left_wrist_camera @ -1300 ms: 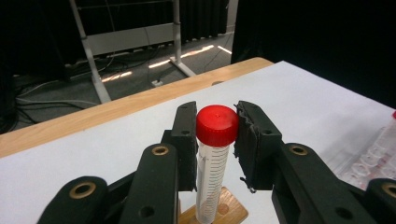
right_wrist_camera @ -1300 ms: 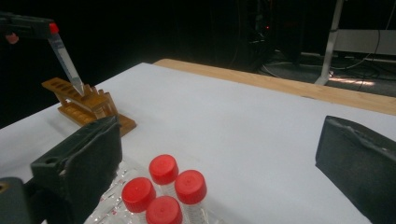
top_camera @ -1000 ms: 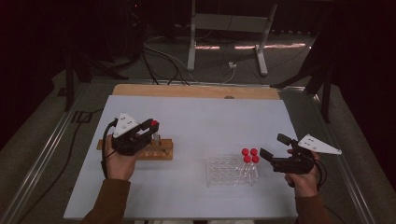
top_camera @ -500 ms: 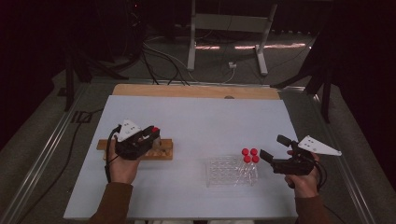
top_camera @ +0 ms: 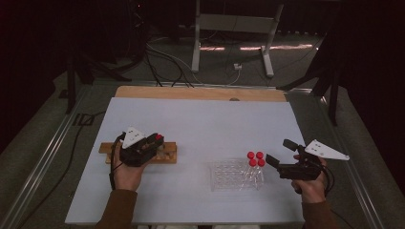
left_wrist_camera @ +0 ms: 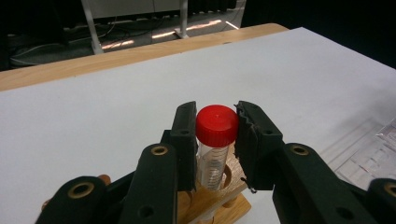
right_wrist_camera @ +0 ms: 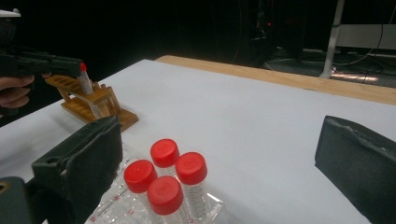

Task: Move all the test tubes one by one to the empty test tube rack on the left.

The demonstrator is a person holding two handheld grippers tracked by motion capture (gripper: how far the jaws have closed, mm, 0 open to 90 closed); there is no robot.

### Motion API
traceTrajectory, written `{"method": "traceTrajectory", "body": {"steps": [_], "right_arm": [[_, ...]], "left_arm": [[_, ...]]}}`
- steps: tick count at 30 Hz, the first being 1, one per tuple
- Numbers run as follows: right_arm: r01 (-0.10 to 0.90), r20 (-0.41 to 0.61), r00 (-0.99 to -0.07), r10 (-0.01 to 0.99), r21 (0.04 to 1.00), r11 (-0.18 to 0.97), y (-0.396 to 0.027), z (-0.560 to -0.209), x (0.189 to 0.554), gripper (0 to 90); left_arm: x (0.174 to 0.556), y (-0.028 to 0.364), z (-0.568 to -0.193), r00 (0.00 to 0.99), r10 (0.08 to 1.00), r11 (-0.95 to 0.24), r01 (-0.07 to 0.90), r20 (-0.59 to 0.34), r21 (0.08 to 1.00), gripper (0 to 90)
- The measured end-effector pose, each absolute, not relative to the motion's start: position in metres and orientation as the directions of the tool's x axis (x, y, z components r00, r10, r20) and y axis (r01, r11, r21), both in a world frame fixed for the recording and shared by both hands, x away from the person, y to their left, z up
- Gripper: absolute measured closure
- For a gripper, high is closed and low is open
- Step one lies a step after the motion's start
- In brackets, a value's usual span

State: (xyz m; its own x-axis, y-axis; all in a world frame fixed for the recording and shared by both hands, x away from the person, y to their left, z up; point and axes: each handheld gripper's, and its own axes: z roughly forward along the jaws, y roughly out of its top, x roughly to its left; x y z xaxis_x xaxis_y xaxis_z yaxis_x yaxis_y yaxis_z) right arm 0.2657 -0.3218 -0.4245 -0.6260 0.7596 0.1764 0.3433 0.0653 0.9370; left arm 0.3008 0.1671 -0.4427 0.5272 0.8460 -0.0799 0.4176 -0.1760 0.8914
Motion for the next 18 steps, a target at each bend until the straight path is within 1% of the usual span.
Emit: {"method": "traceTrajectory", "body": {"steps": [8, 9, 10, 12, 15, 16, 18], "right_arm": [[0.351, 0.181, -0.63, 0.755, 0.934, 0.069, -0.321, -0.426, 0.265, 0.3], [0.349, 0.177, -0.633, 0.754, 0.934, 0.074, -0.321, -0.426, 0.264, 0.3], [0.349, 0.177, -0.633, 0.754, 0.934, 0.074, -0.321, -0.426, 0.264, 0.3], [0.345, 0.169, -0.638, 0.751, 0.935, 0.082, -0.32, -0.425, 0.262, 0.3], [0.346, 0.166, -0.638, 0.752, 0.934, 0.087, -0.32, -0.425, 0.261, 0.3], [0.348, 0.163, -0.635, 0.755, 0.933, 0.092, -0.319, -0.427, 0.261, 2.8], [0.35, 0.16, -0.633, 0.758, 0.932, 0.095, -0.319, -0.428, 0.261, 2.9]], "left_arm": [[0.3, 0.168, -0.446, 0.525, 0.846, -0.165, 0.421, -0.091, 0.892, 70.2], [0.3, 0.168, -0.446, 0.525, 0.846, -0.166, 0.424, -0.093, 0.89, 68.0], [0.3, 0.168, -0.447, 0.524, 0.847, -0.166, 0.426, -0.093, 0.889, 68.0], [0.3, 0.169, -0.447, 0.523, 0.846, -0.157, 0.428, -0.102, 0.89, 62.0], [0.295, 0.174, -0.445, 0.526, 0.838, -0.102, 0.413, -0.145, 0.905, 50.4], [0.292, 0.176, -0.444, 0.523, 0.838, -0.089, 0.408, -0.153, 0.909, 46.7], [0.287, 0.179, -0.443, 0.535, 0.83, -0.081, 0.399, -0.16, 0.913, 45.1]]}}
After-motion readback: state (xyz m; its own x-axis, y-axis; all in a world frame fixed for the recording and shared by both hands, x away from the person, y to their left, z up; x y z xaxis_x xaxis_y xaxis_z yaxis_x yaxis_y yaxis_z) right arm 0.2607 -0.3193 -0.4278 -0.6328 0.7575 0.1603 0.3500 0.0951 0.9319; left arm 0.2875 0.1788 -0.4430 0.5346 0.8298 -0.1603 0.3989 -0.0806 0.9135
